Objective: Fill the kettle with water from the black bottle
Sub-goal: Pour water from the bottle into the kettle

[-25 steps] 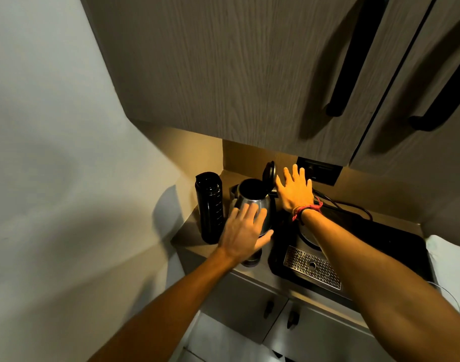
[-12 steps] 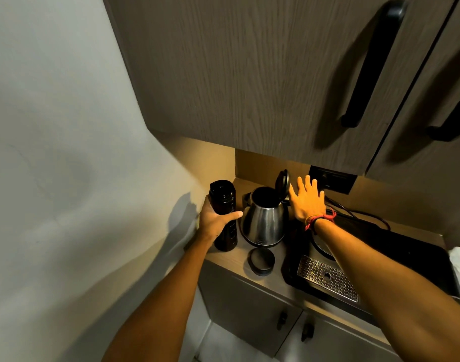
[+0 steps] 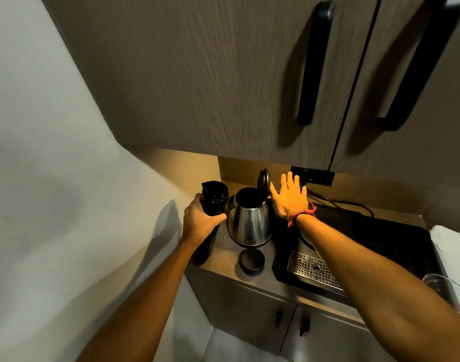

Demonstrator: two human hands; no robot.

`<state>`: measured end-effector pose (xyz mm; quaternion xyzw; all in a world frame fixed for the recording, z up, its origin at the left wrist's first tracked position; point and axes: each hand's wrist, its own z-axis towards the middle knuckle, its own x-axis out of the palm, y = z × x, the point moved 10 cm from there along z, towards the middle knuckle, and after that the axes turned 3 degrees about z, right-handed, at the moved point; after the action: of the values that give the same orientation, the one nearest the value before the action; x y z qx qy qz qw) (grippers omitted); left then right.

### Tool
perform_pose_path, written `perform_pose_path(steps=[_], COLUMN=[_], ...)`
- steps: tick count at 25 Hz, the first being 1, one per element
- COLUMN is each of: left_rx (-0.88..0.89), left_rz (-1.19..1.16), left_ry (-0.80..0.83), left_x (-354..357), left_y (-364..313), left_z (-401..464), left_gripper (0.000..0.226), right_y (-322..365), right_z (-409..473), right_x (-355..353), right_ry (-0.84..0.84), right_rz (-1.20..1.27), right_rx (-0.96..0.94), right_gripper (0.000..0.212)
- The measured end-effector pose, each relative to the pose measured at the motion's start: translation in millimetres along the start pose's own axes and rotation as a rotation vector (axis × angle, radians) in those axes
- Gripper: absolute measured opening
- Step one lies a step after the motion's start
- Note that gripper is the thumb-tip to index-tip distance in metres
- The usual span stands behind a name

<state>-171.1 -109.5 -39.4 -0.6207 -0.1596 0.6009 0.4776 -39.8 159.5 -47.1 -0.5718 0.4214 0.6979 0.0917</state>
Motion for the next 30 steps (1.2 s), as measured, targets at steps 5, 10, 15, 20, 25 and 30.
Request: perform_pose_path(steps=[5,10,15,20,25,30], left_rx=[0.031,0.057,0.091,0.124,0.114,0.101], left_rz=[0.281,0.541,0.681,0.775,0.812,0.845], left_ry=[0.077,0.137,0.143,0.159,0.175,0.182], left_x=[3.2,14.2,17.0,17.9,18.5,17.2], left_y=[-24.2,-41.4,-53.0,-59.1,-59.2,-56.9], left_z=[9.8,14.7,19.2,23.9,26.5,27.8], left_gripper=[0.071,0.073,0.084,0.087,0.085,0.082], right_y=[0.7,3.2,1.7,-0.7,0.1,-1.3], right_z=[-1.8,-3.9,-5.3,-4.9,-5.2,-6.2], right_x=[-1.0,-6.4,-8.9,-10.0,-10.1,-9.1], right_ry=[0.006,-0.007,-0.006,-0.007,-0.006,-0.006], right_rz=[-0.001,-0.006,-0.015,-0.001,0.000,-0.006], right_rx=[-0.007,-0.025,-0.026,-0.007,-0.011,-0.003], right_gripper=[0.084,0.086,0.088,0.089,0.090,0.089])
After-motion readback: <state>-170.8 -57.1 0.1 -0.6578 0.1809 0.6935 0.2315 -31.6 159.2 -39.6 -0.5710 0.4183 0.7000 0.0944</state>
